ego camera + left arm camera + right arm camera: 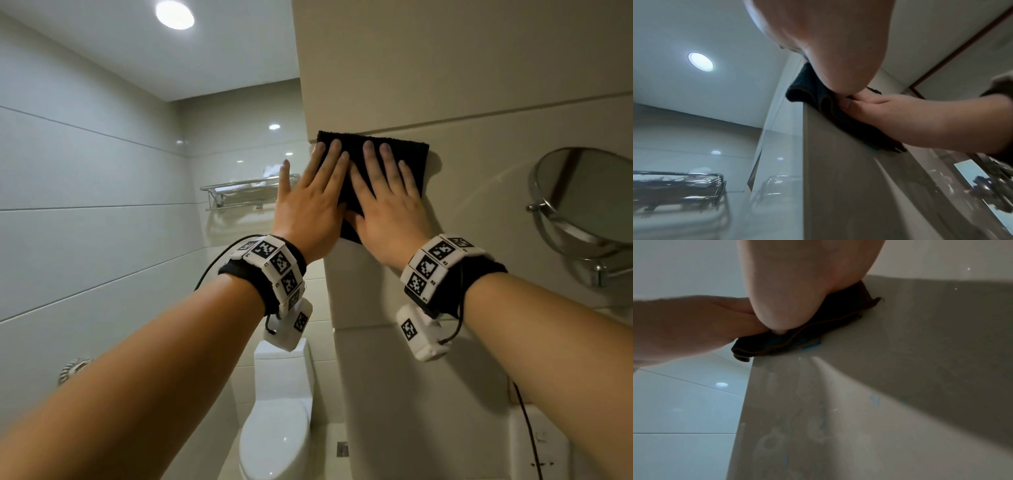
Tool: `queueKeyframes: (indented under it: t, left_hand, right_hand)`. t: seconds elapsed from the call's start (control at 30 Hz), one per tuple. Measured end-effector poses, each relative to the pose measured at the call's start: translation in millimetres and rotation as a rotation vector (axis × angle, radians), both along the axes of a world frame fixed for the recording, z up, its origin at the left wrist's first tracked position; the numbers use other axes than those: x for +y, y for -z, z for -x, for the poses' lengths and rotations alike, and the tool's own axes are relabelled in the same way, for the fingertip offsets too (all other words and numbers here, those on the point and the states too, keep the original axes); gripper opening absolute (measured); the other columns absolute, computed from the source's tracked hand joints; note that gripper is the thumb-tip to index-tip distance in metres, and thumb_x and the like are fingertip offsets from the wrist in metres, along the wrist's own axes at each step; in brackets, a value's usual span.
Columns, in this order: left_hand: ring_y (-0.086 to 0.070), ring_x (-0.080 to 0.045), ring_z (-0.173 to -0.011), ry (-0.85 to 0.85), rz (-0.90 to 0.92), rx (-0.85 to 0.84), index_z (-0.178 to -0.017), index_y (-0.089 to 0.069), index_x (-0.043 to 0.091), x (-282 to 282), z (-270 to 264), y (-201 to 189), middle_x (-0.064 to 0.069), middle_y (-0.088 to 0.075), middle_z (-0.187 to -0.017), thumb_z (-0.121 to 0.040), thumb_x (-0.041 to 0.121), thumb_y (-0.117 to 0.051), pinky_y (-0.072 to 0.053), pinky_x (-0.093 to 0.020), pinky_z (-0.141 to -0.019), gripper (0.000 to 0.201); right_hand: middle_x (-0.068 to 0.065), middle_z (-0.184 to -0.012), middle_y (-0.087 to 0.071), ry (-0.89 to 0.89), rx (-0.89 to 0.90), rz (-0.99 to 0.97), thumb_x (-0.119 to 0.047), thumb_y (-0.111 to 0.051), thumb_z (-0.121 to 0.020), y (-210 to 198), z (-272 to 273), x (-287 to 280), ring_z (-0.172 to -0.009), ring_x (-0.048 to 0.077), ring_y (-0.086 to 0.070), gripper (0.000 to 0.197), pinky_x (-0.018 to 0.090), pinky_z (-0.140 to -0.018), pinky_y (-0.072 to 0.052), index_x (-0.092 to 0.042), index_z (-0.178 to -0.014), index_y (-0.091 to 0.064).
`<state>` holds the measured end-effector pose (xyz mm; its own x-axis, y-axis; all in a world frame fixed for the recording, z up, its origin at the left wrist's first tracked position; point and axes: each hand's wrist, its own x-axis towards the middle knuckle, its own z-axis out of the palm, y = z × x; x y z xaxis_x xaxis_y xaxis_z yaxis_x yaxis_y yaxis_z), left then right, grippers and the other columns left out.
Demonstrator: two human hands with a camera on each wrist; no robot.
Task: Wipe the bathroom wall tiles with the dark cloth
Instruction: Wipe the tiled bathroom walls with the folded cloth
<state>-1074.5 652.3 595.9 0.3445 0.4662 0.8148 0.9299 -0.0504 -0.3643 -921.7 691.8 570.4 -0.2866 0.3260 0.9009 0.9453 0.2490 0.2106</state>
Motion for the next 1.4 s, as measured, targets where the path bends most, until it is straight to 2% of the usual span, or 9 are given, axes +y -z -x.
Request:
queueKeyframes:
  t: [0.13, 0.23, 0.43, 0.63, 0.8, 0.93, 1.07, 1.4]
  left_hand:
    - [0.013, -0.018, -0.153, 0.023, 0.022, -0.008, -0.159, -0.001, 0.017, 2, -3, 13, -0.001, 0.008, -0.167, -0.104, 0.037, -0.022, -0.001, -0.06, -0.121, 0.063]
    - [0.009, -0.02, -0.153, 0.049, 0.009, 0.012, -0.159, -0.005, 0.015, 4, -2, 29, -0.004, 0.004, -0.167, -0.102, 0.037, -0.021, -0.001, -0.062, -0.12, 0.063]
    - [0.005, -0.022, -0.154, 0.036, 0.018, 0.054, -0.159, -0.01, 0.012, 3, -2, 61, -0.007, 0.0, -0.167, -0.101, 0.038, -0.03, -0.006, -0.065, -0.117, 0.067]
    - [0.006, -0.02, -0.154, -0.048, 0.056, 0.083, -0.159, -0.007, 0.015, -8, -2, 61, -0.004, 0.003, -0.167, -0.101, 0.047, -0.025, -0.001, -0.065, -0.118, 0.069]
    - [0.014, -0.018, -0.153, -0.166, 0.092, 0.12, -0.159, 0.006, 0.018, -15, -3, 31, -0.001, 0.014, -0.166, -0.099, 0.057, -0.011, 0.005, -0.065, -0.117, 0.073]
    - [0.018, -0.018, -0.151, -0.212, 0.1, 0.047, -0.157, 0.012, 0.019, -14, -19, 1, -0.001, 0.02, -0.165, -0.099, 0.058, -0.017, 0.007, -0.065, -0.117, 0.076]
    - [0.02, -0.02, -0.151, -0.204, 0.106, -0.03, -0.158, 0.013, 0.017, -10, -40, -5, -0.002, 0.022, -0.164, -0.101, 0.054, -0.023, 0.004, -0.066, -0.117, 0.076]
    - [0.02, -0.018, -0.151, -0.217, 0.125, -0.085, -0.158, 0.013, 0.022, -12, -75, -16, 0.001, 0.022, -0.164, -0.102, 0.052, -0.026, 0.007, -0.067, -0.116, 0.074]
  right_hand:
    - [0.01, -0.163, 0.014, 0.044, -0.028, 0.033, -0.05, -0.035, -0.096, 8, -5, -6, -0.15, 0.029, 0.014, 0.077, 0.048, -0.122, -0.001, -0.02, -0.157, 0.001]
    - [0.011, -0.163, 0.015, 0.061, -0.039, 0.055, -0.052, -0.034, -0.096, 21, -8, -8, -0.15, 0.029, 0.015, 0.077, 0.048, -0.122, -0.001, -0.02, -0.157, 0.001]
    - [0.011, -0.163, 0.016, 0.09, -0.071, 0.105, -0.052, -0.037, -0.097, 52, -13, -11, -0.15, 0.03, 0.015, 0.078, 0.048, -0.122, -0.002, -0.02, -0.156, 0.002]
    - [0.011, -0.163, 0.015, 0.085, -0.091, 0.128, -0.053, -0.038, -0.096, 55, -16, -14, -0.15, 0.029, 0.014, 0.08, 0.048, -0.122, -0.002, -0.021, -0.156, 0.004]
    - [0.007, -0.162, 0.021, 0.061, -0.153, 0.15, -0.056, -0.031, -0.098, 21, -25, -15, -0.149, 0.027, 0.019, 0.077, 0.046, -0.122, 0.002, -0.025, -0.153, 0.013]
    - [0.004, -0.162, 0.021, 0.019, -0.217, 0.162, -0.053, -0.035, -0.099, -24, -42, -17, -0.149, 0.024, 0.017, 0.076, 0.042, -0.123, 0.002, -0.027, -0.155, 0.009]
    - [0.001, -0.163, 0.019, -0.011, -0.282, 0.214, -0.047, -0.043, -0.099, -48, -61, -20, -0.15, 0.022, 0.016, 0.078, 0.041, -0.122, -0.001, -0.029, -0.156, 0.007]
    - [-0.003, -0.162, 0.02, -0.031, -0.337, 0.432, -0.047, -0.036, -0.102, -84, -90, -41, -0.15, 0.017, 0.015, 0.07, 0.039, -0.122, -0.004, -0.028, -0.156, 0.004]
